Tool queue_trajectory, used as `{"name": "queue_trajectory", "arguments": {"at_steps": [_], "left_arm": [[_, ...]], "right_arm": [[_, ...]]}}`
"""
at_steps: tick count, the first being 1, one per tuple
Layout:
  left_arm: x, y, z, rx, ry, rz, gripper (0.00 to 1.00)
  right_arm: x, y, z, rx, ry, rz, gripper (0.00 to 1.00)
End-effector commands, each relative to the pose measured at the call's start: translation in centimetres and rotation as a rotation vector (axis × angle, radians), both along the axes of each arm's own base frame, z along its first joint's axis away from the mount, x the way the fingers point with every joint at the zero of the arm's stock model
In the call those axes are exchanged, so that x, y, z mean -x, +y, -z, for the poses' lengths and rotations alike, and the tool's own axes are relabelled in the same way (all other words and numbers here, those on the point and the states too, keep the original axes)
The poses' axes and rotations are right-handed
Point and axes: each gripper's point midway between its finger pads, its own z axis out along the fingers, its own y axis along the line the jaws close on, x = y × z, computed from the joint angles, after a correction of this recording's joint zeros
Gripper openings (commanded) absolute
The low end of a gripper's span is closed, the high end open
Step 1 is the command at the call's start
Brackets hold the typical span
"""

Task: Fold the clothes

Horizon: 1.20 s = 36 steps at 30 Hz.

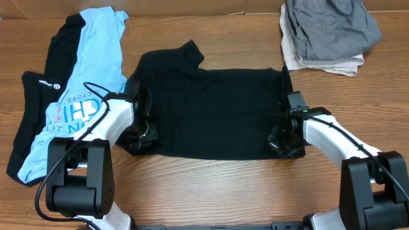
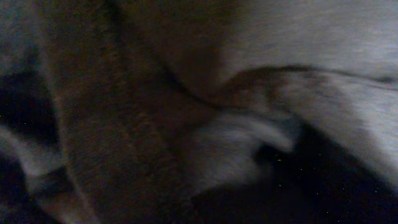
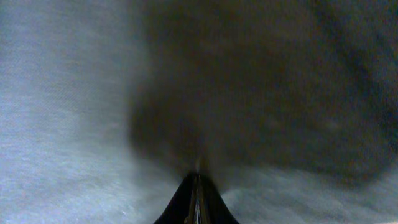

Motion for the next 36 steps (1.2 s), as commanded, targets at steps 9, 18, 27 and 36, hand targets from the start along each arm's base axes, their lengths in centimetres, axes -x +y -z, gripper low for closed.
{"name": "queue_trajectory", "arguments": {"at_steps": [9,18,27,36], "left_arm": [[2.3,1.1,-1.2,-0.004,0.151,0.072,0.04],[-1.3,0.9,-5.4,0.005,0.073,0.131,0.27],[-4.7,0.6,-9.7,0.014,-0.035,0.201,0.55],[-9.2,-1.0,-16.9,0.075,-0.249,0.270,0.72]], "right_arm": [[3.3,-1.3,-2.5,-0.051,0.053,0.098,0.04],[0.0,-1.0,-9.1,-0.077,-0.227,0.012,0.15],[-2.9,-0.8,-13.2,-0.084,-0.367,-0.016,0.31],[-3.7,-0.7,-15.3,-0.072,-0.420,-0.104,0.54]]}}
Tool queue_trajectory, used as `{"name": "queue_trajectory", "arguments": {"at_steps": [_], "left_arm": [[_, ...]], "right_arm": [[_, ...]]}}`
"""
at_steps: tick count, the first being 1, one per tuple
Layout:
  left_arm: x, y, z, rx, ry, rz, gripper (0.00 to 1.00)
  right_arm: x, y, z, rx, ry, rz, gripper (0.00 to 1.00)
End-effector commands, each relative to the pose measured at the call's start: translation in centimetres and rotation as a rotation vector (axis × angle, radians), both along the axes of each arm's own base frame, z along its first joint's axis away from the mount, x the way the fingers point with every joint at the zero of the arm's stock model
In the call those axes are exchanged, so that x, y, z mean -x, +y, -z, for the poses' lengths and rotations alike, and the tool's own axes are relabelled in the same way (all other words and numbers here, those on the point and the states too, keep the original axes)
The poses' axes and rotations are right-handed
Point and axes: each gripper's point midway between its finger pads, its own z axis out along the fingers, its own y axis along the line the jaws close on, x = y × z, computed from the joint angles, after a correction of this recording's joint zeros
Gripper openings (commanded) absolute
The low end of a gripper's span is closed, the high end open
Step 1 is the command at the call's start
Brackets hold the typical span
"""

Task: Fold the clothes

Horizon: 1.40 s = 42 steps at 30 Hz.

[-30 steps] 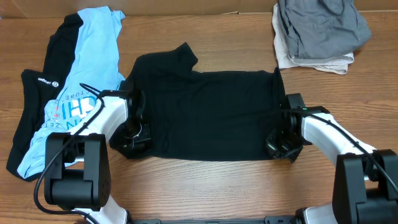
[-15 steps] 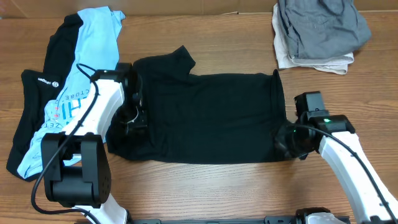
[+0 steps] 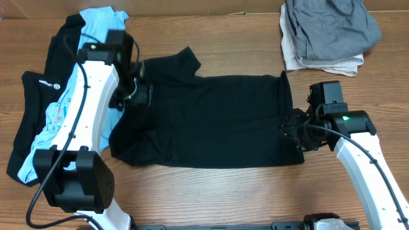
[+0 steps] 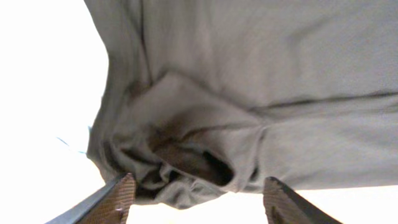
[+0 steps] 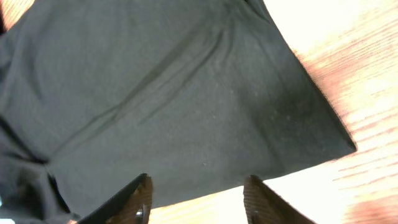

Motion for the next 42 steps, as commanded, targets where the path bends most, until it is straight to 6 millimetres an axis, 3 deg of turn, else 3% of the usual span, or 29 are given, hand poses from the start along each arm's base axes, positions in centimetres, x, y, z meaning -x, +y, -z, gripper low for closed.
{"name": "queue_trajectory", "arguments": {"at_steps": [1,7,12,15,26,39,42], "left_arm": [[-2.0,-1.1,-3.2,0.062,-0.105,0.069,0.76],[-3.5,-2.3,-6.4,0.110,-0.208,0.140,0.92],[-4.8,-2.7,-9.3,0.113,-0.301,0.161,1.00],[-5.7,-2.9,-11.6,0.113,-0.377,0.166,1.00],[-9.0,-3.7,-20.2,0.121,-0.685,0.179,1.00],[-13.4,-4.2,-26.4,0.146,-0.987,0.163,1.00],[-13.7,-4.2,-26.8,0.149,-1.009,0.160,1.00]], "right_arm": [[-1.5,-0.1,-3.1,0.022,-0.105,-0.065,0.57],[-2.7,0.0,-7.1,0.040,-0.192,-0.119,0.75],[-3.9,0.2,-10.1,0.046,-0.275,-0.137,0.83],[-4.3,0.2,-11.0,0.047,-0.303,-0.138,0.85],[-4.6,0.2,-10.8,0.056,-0.305,-0.159,0.86],[-4.7,0.2,-10.8,0.057,-0.306,-0.159,0.87],[-4.7,0.2,-10.8,0.057,-0.306,-0.159,0.87]]}}
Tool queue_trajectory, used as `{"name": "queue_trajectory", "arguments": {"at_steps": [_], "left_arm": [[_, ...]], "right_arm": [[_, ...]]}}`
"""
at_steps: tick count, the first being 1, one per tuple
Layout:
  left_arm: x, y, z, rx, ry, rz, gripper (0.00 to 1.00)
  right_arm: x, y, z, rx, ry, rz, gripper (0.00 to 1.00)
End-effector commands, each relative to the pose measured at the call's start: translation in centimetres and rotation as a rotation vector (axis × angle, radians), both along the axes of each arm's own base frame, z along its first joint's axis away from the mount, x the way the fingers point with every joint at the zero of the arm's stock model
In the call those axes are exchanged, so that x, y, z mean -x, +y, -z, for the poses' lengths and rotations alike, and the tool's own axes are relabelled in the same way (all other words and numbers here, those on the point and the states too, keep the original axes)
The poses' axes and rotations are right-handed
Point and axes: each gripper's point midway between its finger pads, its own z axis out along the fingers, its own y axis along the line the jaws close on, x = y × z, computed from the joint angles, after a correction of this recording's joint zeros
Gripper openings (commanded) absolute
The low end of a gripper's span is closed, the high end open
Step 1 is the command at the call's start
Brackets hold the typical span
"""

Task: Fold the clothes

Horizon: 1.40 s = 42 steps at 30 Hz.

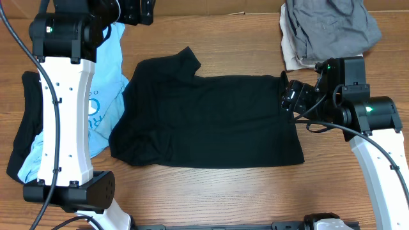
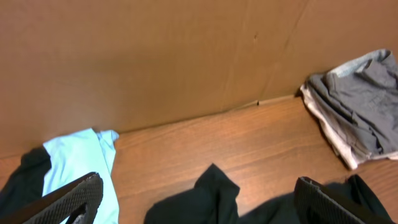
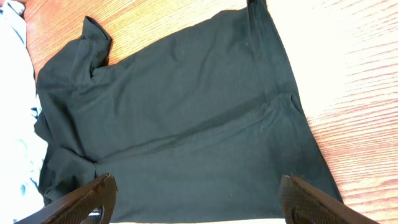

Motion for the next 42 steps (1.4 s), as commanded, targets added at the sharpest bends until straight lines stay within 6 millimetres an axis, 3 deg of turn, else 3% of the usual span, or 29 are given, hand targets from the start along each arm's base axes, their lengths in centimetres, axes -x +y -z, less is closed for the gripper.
{"name": "queue_trajectory", "arguments": {"at_steps": [1,4,7,9,16,19,20,24,28,30,31,36,42], "left_arm": [[-0.1,-0.5,-1.1,0.026,-0.027,0.007,1.00],[0.4,-0.5,0.6,0.019,0.043,0.006,1.00],[0.9,-0.4,4.4,-0.004,0.182,0.010,1.00],[0.6,-0.4,7.8,-0.017,0.287,0.012,1.00],[-2.7,-0.7,12.3,-0.021,0.336,0.012,1.00],[-6.0,-1.0,14.3,-0.017,0.295,0.012,1.00],[-7.6,-1.2,15.7,-0.014,0.280,0.014,1.00],[-10.2,-2.2,19.2,-0.014,0.276,0.025,1.00],[-12.1,-4.3,24.9,-0.025,0.313,0.057,1.00],[-12.5,-5.1,26.7,-0.030,0.324,0.068,1.00],[-13.0,-6.2,29.1,-0.052,0.333,0.100,1.00],[-13.7,-8.0,33.1,-0.099,0.338,0.107,1.00],[-13.4,-8.2,37.9,-0.128,0.402,0.098,1.00]], "right_arm": [[-0.4,-0.2,-1.2,0.006,-0.038,0.001,0.87],[-0.5,-0.2,-0.9,0.007,-0.028,0.001,0.87],[-1.2,0.0,-0.1,0.022,-0.018,-0.026,0.87],[-2.7,0.1,0.8,0.036,-0.026,-0.050,0.87],[-9.1,0.3,2.4,0.048,-0.094,-0.063,0.87],[-10.9,0.5,4.1,0.054,-0.068,-0.076,0.87],[-11.1,0.5,5.0,0.055,-0.046,-0.077,0.87],[-11.0,0.4,6.4,0.067,-0.008,-0.080,0.87],[-10.9,0.0,6.7,0.085,0.004,-0.075,0.88],[-10.8,0.0,6.7,0.088,0.008,-0.073,0.88],[-10.7,-0.1,6.8,0.092,0.015,-0.072,0.88],[-10.3,-0.2,7.0,0.096,0.030,-0.070,0.88],[-10.1,-0.2,7.1,0.096,0.043,-0.071,0.88]]}}
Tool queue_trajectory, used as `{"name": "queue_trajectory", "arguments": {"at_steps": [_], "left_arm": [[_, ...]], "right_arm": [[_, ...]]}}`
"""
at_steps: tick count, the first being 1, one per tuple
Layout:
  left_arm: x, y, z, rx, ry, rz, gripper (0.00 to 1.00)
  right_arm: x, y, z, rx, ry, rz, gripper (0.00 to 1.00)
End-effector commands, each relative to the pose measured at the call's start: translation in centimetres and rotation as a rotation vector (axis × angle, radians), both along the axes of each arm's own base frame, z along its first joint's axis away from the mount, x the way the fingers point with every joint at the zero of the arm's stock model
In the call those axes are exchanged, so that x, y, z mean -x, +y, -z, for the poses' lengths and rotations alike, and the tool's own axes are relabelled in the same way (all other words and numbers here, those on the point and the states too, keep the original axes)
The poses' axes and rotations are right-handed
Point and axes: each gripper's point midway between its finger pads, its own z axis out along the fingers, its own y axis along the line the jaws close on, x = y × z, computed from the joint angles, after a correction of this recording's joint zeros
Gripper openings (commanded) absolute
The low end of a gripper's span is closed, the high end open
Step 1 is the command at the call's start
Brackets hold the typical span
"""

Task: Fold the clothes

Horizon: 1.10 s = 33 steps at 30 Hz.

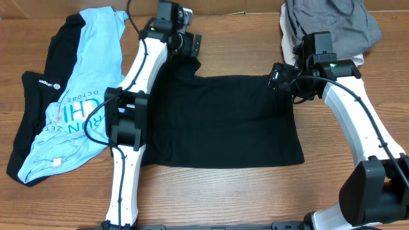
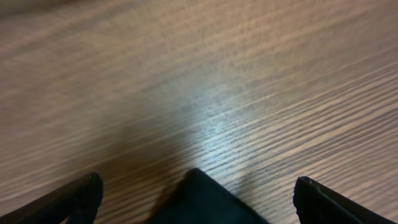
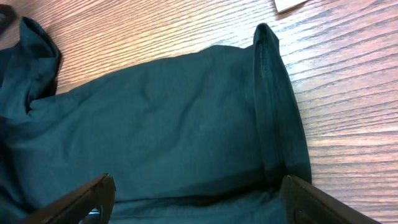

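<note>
A black T-shirt (image 1: 217, 121) lies spread flat in the middle of the table. My left gripper (image 1: 189, 43) is low at its far left sleeve. In the left wrist view the gripper (image 2: 196, 204) is open, with the black sleeve tip (image 2: 202, 196) lying between the fingers on the wood. My right gripper (image 1: 280, 78) is at the shirt's far right corner. In the right wrist view it (image 3: 198, 202) is open just above the cloth, with the folded hem (image 3: 273, 118) ahead on the right.
A light blue printed shirt (image 1: 86, 76) lies over a black garment (image 1: 29, 108) at the left. A pile of grey folded clothes (image 1: 329, 29) sits at the back right. A cardboard wall (image 1: 217, 5) runs along the far edge of the table.
My left gripper was raised high at the back left, facing the wall; now it is low at the sleeve tip. My right gripper has moved closer to the shirt's far right corner.
Both grippers were down on the shirt's near corners, the right one shut. Then both were open off the cloth, and the shirt lay spread further toward the near edge. Then both arms were raised, and now they sit open at the shirt's far corners.
</note>
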Motion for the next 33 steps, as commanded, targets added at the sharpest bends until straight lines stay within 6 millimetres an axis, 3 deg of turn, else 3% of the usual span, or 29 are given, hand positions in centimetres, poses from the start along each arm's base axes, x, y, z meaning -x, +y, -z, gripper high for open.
{"name": "queue_trajectory", "arguments": {"at_steps": [1,5,9,13,17,21,23,26,33], "left_arm": [[0.0,0.8,3.4,-0.047,0.035,-0.005,1.00],[0.4,0.9,5.4,-0.055,0.074,-0.005,1.00],[0.2,0.9,5.4,-0.053,0.064,-0.005,0.96],[0.5,0.9,5.5,-0.049,0.079,-0.014,0.75],[1.2,1.0,5.9,-0.057,0.112,-0.012,0.64],[1.3,1.1,5.6,-0.058,0.115,-0.012,0.36],[1.0,1.0,4.5,-0.053,0.094,-0.013,0.22],[-0.1,0.9,1.3,-0.043,0.032,-0.017,0.04],[-1.5,1.5,-9.5,-0.031,-0.133,-0.077,0.04]], "right_arm": [[-0.7,-0.4,-1.0,0.010,-0.029,0.004,0.88],[-0.7,-0.5,-1.0,0.017,-0.028,0.008,0.88],[-0.7,-0.6,-1.0,0.023,-0.029,0.011,0.88],[-0.7,-0.6,-1.0,0.024,-0.029,0.011,0.88],[-0.7,-0.6,-1.0,0.024,-0.030,0.011,0.88],[-0.7,-0.8,-0.9,0.031,-0.030,0.015,0.88],[-0.8,-0.8,-0.9,0.034,-0.030,0.016,0.88],[-0.8,-0.8,-0.9,0.034,-0.030,0.016,0.88],[-0.7,-0.8,-0.9,0.033,-0.030,0.016,0.88]]}}
